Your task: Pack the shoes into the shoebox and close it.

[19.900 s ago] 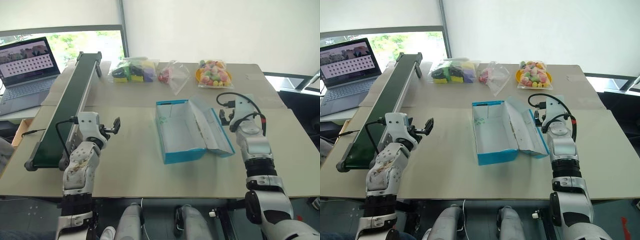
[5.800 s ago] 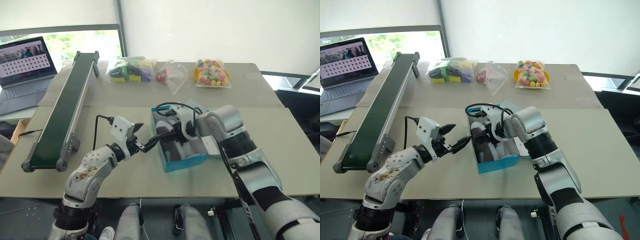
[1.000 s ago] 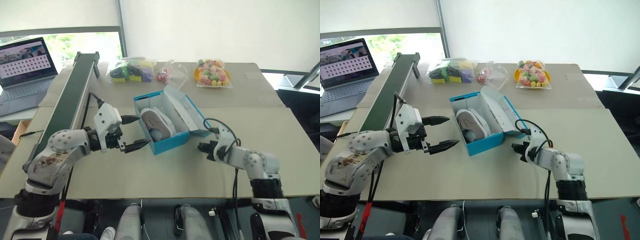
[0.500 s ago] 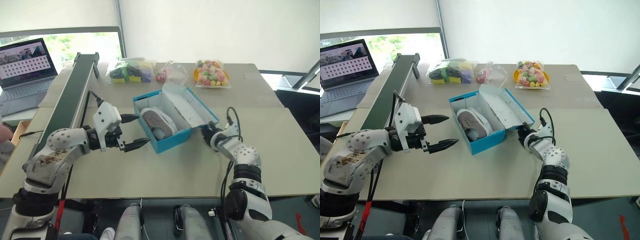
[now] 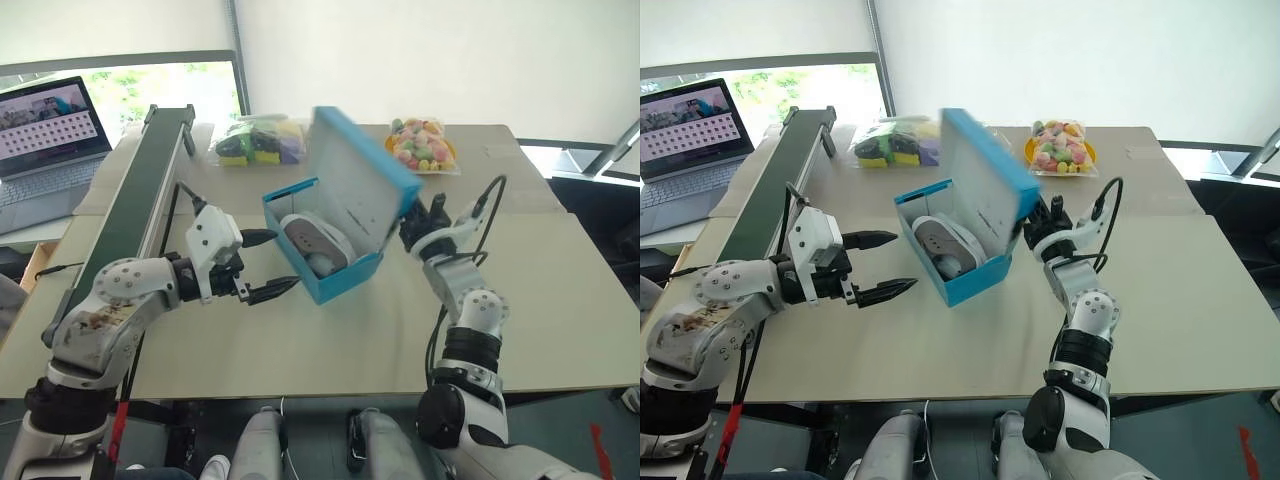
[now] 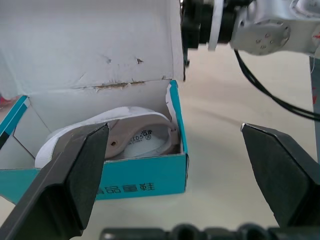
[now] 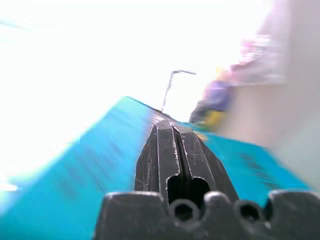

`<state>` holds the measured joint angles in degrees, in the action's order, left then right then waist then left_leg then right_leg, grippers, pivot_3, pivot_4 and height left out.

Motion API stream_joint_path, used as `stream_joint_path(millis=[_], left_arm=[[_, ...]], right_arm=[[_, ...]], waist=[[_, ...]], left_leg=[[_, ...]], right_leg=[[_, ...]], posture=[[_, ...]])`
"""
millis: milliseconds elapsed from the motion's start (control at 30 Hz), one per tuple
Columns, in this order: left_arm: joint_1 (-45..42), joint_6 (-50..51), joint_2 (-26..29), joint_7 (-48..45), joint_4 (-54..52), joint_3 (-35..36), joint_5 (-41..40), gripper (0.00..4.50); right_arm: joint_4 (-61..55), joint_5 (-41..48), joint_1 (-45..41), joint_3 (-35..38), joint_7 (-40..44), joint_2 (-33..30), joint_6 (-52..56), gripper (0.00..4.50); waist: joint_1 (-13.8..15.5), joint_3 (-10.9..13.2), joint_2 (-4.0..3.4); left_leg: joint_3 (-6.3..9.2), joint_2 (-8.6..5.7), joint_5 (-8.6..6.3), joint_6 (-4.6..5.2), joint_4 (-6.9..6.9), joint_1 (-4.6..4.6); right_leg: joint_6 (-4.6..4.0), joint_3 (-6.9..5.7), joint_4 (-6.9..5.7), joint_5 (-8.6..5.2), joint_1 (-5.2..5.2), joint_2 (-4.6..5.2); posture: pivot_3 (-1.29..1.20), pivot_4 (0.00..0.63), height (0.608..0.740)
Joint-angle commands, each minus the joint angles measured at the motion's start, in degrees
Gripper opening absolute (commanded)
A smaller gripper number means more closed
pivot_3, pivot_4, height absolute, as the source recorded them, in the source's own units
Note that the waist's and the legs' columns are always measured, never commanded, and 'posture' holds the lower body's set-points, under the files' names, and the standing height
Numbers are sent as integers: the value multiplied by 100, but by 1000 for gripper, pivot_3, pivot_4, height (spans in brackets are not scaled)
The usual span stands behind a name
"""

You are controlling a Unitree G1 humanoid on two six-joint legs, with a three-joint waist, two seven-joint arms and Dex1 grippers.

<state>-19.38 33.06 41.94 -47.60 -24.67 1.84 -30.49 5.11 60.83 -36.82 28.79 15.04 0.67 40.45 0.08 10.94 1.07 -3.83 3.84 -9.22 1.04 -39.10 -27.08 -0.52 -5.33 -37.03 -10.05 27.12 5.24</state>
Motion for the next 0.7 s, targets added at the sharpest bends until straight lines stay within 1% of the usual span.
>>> stream_joint_path(millis=[33,167,233,300,367,500,600,700], left_arm=[[47,85,56,147,-332,237,-70,4500],[115,208,48,310,-418,365,-114,4500],[152,242,55,345,-452,408,-125,4500],[198,298,61,384,-503,451,-160,4500],[240,338,53,452,-542,495,-183,4500],[369,387,37,600,-633,628,-180,4500],[532,432,42,724,-725,771,-187,4500],[717,460,53,819,-821,891,-173,4500]], right_arm=[[-813,-161,90,-870,749,-378,308,39],[-782,-809,-100,-1605,954,-872,275,39],[-526,-1417,-393,-2092,867,-1076,205,39],[12,-2418,-791,-2837,775,-1288,-28,39],[673,-3086,-1111,-3365,869,-1288,-281,39],[1892,-3923,-1556,-4036,1338,-1094,-790,39],[2692,-4357,-1744,-4309,1633,-950,-1023,39],[3220,-4689,-1850,-4469,1869,-864,-1057,39]], waist=[[-5,0,0],[-21,0,0],[-20,0,0],[-32,0,0],[-56,-1,1],[-46,-1,3],[-57,-1,3],[-71,-4,7]], left_leg=[[0,0,0,0,1,0],[-5,0,-10,-17,1,6],[-6,0,-12,-21,1,8],[-8,0,-14,-27,2,8],[-9,0,-13,-27,3,13],[-6,0,0,-5,11,11],[-7,-2,2,-3,11,0],[-8,-3,2,-2,9,1]], right_leg=[[-2,1,0,-1,0,2],[-13,2,1,-8,-1,4],[-19,1,0,-11,0,4],[-20,-1,0,-11,4,5],[-20,0,-2,-11,3,5],[-8,-3,-2,-4,2,1],[1,-4,1,1,6,2],[3,-4,3,2,4,5]], posture=[[0,150,681],[0,150,681],[0,150,681],[0,150,681],[0,150,681],[0,150,681],[0,150,681],[0,150,681]])
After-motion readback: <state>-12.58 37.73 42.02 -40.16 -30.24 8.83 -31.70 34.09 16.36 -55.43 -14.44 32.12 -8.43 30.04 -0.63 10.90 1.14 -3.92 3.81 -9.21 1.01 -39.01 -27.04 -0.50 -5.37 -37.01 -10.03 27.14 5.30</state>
